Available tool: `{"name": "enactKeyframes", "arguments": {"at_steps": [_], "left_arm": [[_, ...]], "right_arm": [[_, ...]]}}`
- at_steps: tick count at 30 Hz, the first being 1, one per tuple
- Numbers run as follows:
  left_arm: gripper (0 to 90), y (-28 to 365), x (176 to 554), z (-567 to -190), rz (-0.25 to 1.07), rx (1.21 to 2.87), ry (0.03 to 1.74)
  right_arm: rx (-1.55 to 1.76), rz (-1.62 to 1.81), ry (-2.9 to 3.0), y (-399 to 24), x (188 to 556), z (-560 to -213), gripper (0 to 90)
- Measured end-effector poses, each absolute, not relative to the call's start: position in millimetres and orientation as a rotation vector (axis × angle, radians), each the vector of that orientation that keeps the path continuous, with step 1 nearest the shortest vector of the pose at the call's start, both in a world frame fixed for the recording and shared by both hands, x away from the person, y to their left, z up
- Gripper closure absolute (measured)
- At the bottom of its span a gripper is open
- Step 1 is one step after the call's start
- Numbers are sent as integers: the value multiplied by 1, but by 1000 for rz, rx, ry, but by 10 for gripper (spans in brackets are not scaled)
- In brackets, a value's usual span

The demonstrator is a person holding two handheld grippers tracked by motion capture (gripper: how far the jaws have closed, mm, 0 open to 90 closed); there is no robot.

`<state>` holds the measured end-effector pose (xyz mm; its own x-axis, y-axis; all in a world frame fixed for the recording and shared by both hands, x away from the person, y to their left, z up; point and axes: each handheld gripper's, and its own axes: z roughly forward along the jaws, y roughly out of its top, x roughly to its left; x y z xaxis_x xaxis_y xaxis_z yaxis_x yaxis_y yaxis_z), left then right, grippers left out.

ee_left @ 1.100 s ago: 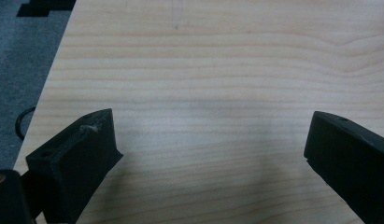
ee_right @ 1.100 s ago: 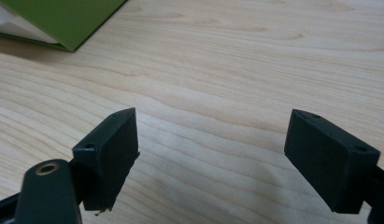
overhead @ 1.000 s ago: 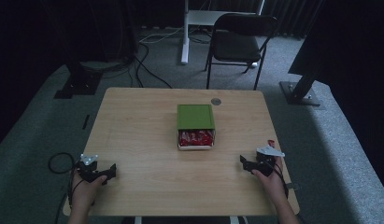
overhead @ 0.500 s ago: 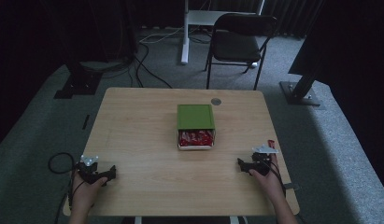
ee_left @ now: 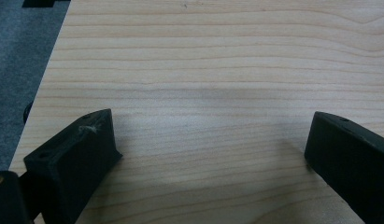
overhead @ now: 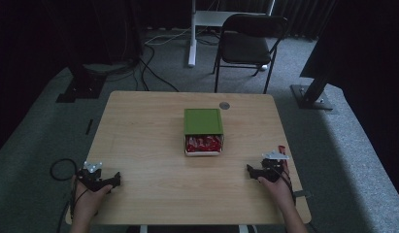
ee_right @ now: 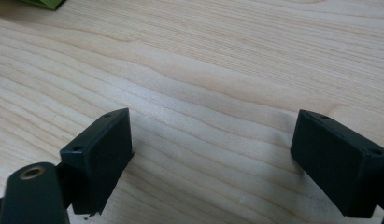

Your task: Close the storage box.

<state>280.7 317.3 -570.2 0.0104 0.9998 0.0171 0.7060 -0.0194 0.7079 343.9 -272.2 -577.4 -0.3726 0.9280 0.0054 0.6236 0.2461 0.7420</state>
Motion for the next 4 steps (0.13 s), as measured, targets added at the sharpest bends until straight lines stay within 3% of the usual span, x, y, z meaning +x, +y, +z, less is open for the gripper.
{"name": "enactKeyframes", "arguments": {"at_steps": [4], "left_arm": [[29, 317, 281, -570, 743, 1777, 1747]], "right_arm": [[1415, 929, 2088, -271, 344, -577, 114]]}}
